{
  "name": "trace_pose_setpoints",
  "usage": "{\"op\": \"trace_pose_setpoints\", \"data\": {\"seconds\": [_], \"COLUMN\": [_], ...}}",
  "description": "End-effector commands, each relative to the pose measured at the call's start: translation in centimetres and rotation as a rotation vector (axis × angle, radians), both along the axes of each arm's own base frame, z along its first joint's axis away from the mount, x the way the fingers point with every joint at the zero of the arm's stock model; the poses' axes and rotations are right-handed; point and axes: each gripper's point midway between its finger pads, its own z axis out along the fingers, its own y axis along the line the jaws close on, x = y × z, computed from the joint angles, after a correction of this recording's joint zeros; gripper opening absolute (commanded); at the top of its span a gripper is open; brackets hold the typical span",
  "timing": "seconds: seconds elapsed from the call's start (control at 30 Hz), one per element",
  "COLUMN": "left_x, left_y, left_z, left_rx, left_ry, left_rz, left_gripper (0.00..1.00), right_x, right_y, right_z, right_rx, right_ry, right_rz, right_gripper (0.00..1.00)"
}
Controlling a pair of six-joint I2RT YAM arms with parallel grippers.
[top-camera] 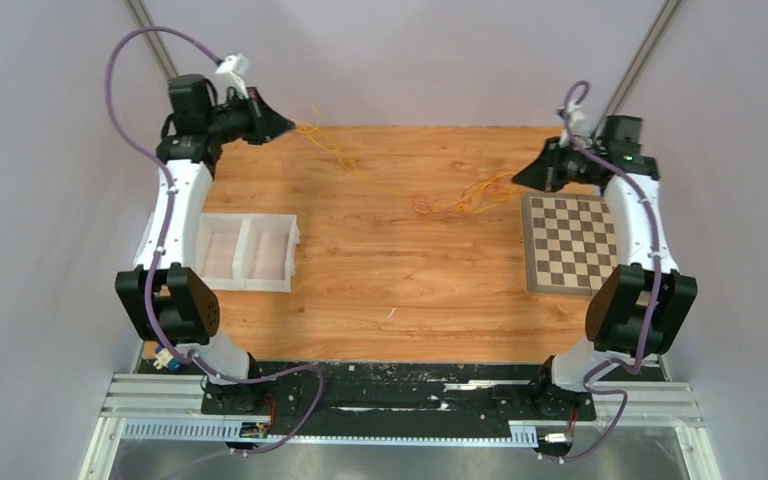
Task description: Untangle the cables
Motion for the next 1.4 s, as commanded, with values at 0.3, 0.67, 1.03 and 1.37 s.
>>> {"op": "trace_pose_setpoints", "data": {"seconds": [0.3,0.67,1.03,1.37], "left_x": [-0.2,-11.0,-11.7,-13.2], "left_y": [-4.5,-18.9,-24.5,-26.4], "left_z": [-12.0,-20.9,-29.2,-29.5], "left_rx": [0.171,-0.061,-0.103,-0.191], "left_ry": [0.277,0.461,0.692,0.714], "left_rz": [-0.231,-0.522,-0.511,-0.554], "left_gripper": [0.94,0.75,0.70,0.88], "right_x": [-3.1,-3.1,-7.1,-6.8], "right_y": [6.4,13.8,17.9,21.6], "right_z": [-8.9,-16.7,-22.5,-12.8], "right_rx": [-0.154,-0.073,-0.086,0.263], "right_ry": [0.155,0.397,0.542,0.431], "right_rz": [0.204,0.363,0.474,0.525], "right_gripper": [1.00,0.78,0.23,0.00]}}
